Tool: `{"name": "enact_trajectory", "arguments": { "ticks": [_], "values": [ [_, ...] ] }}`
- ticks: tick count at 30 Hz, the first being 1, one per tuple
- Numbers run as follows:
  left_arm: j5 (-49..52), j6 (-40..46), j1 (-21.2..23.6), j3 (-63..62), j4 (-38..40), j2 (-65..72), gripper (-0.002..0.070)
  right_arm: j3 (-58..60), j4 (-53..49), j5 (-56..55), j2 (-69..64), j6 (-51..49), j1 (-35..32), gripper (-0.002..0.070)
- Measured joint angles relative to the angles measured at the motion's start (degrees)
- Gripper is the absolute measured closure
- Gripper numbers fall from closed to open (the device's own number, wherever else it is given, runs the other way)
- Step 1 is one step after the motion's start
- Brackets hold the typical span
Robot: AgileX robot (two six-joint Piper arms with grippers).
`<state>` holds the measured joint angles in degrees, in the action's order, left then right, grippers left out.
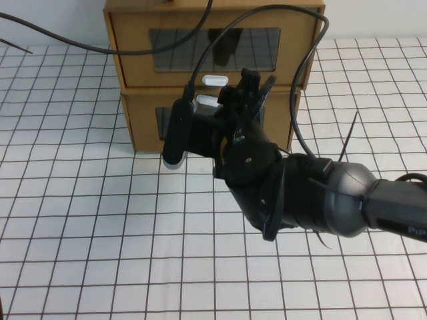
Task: Open the shoe box
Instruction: 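Pull the top drawer of the cardboard box fully open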
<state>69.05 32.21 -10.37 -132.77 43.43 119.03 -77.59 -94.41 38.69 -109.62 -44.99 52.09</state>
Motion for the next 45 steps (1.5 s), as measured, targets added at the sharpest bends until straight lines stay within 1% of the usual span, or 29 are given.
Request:
{"name": "enact_trajectory", "arguments": {
  "ticks": [13, 23, 33, 45],
  "values": [
    [0.6, -0.76, 0.0, 0.0, 0.03, 0.0, 0.068, -2.15, -0.09, 0.49, 0.0, 0.96, -0.09, 0.0306],
    [0.6, -0.76, 0.0, 0.0, 0.14, 0.0, 0.068, -2.71, -0.09, -5.36, 0.0, 2.82, -1.09, 0.0314],
    [0.6, -0.76, 0.0, 0.0, 0.13, 0.0, 0.068, -3.88, -0.37, -5.84, -2.12, 7.97, -1.85, 0.0316],
    [0.6, -0.76, 0.0, 0.0, 0.13, 0.0, 0.068, -7.97, -0.42, -5.12, -4.01, 8.62, -2.8, 0.0316]
  ]
}}
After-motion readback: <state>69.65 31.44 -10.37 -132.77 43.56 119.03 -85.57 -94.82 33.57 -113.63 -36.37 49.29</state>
